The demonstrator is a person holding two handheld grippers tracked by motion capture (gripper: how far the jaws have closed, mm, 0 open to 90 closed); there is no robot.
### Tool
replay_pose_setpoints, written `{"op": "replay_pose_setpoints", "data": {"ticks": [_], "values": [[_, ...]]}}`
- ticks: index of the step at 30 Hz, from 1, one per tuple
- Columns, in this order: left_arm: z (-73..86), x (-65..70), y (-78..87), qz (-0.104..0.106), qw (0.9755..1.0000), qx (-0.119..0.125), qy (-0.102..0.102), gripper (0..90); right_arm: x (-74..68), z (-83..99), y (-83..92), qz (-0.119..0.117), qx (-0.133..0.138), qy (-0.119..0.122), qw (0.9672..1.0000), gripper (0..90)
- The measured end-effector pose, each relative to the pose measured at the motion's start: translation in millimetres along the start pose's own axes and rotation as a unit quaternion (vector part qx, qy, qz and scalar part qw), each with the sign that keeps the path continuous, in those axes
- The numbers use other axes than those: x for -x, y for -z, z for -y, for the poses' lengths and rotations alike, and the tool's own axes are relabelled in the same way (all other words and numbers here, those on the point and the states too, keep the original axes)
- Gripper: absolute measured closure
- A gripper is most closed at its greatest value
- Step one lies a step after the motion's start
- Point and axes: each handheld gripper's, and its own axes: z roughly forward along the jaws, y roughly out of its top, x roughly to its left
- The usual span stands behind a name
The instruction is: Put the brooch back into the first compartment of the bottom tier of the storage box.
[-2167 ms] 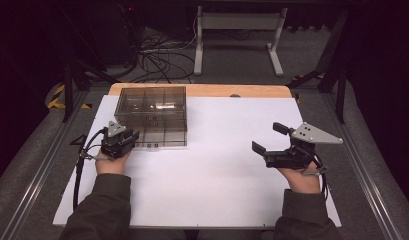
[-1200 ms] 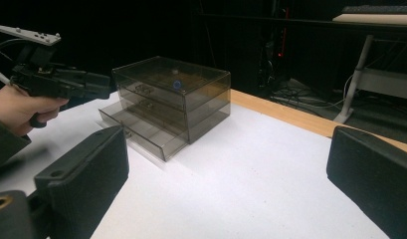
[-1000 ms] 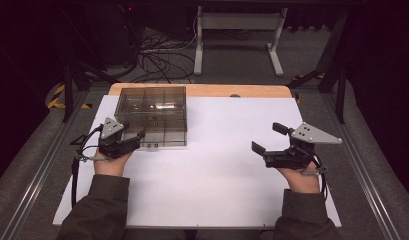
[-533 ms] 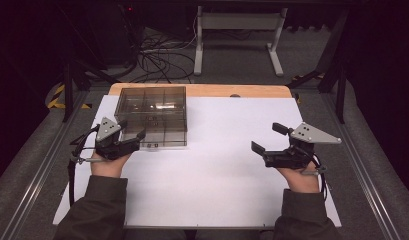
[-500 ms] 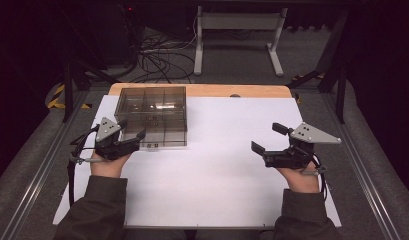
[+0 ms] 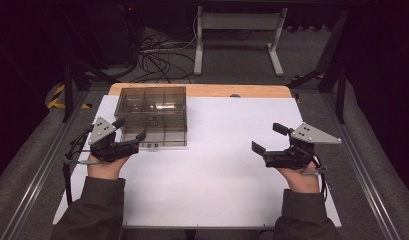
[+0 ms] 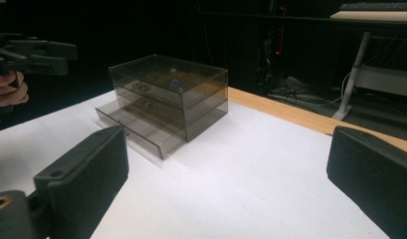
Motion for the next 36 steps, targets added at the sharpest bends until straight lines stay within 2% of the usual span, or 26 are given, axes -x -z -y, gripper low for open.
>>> {"op": "replay_pose_setpoints", "data": {"ticks": [9,19,29,36], "values": [[-9.0,6.0,13.3,0.014,0.9995,0.026,-0.010,14.9,2.9,1.2,2.8,0.007,0.001,-0.005,1.0000,3.5],[-13.0,7.0,25.3,0.037,0.9981,0.048,-0.010,11.1,5.9,1.8,4.0,0.011,0.002,-0.010,0.9999,3.4],[-19.9,14.8,40.9,0.062,0.9954,0.066,-0.033,8.6,8.2,3.1,3.8,0.011,0.000,-0.012,0.9999,3.3],[-22.5,20.2,47.3,0.074,0.9942,0.058,-0.052,7.0,9.1,3.6,4.0,0.014,-0.001,-0.014,0.9998,3.1]]}}
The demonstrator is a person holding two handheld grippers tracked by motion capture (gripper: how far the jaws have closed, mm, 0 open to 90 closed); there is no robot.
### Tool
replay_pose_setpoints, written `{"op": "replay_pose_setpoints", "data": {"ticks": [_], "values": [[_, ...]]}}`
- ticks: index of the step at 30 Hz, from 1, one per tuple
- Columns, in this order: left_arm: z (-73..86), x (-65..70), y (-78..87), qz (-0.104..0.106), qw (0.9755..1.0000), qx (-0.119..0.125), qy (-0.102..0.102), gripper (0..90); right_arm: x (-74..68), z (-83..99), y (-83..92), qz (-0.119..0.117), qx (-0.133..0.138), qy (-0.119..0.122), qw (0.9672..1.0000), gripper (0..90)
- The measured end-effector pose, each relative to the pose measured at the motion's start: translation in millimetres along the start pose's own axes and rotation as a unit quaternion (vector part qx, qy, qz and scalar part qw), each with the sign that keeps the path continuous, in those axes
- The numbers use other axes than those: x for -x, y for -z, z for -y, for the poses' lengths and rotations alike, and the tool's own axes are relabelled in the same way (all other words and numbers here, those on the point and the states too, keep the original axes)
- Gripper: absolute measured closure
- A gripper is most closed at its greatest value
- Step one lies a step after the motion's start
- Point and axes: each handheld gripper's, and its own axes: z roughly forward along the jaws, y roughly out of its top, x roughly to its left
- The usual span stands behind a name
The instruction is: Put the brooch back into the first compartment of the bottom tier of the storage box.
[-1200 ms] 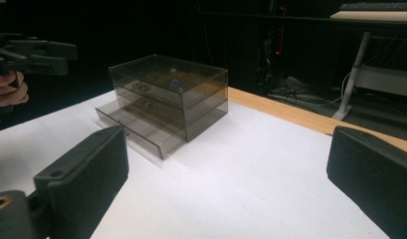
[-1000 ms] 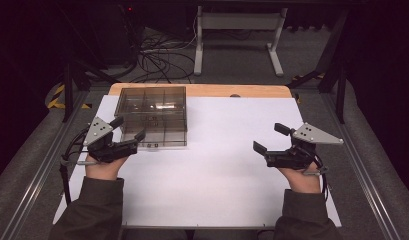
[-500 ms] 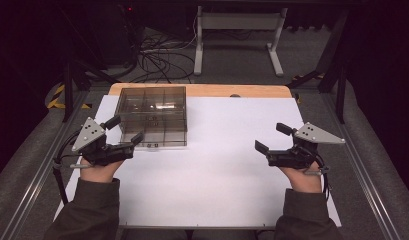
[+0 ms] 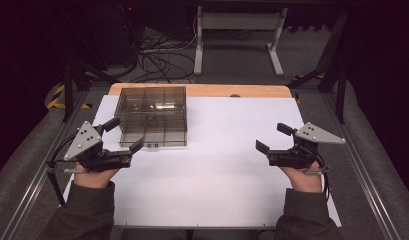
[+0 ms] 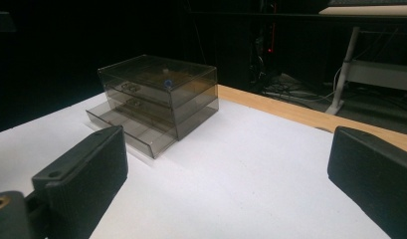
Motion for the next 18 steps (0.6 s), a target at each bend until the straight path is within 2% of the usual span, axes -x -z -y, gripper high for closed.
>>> {"op": "replay_pose_setpoints", "data": {"ticks": [6,10,18], "values": [[-2.1,4.2,1.7,0.010,0.9997,-0.017,-0.014,6.3,0.2,0.6,-0.2,0.002,-0.001,-0.002,1.0000,2.9],[-2.3,4.7,2.4,0.010,0.9996,-0.018,-0.018,6.3,0.0,1.0,-0.8,0.001,-0.002,0.000,1.0000,2.9],[-2.0,3.0,3.3,0.010,0.9997,-0.019,-0.014,6.3,1.6,2.2,-1.6,0.001,-0.003,-0.002,1.0000,2.8]]}}
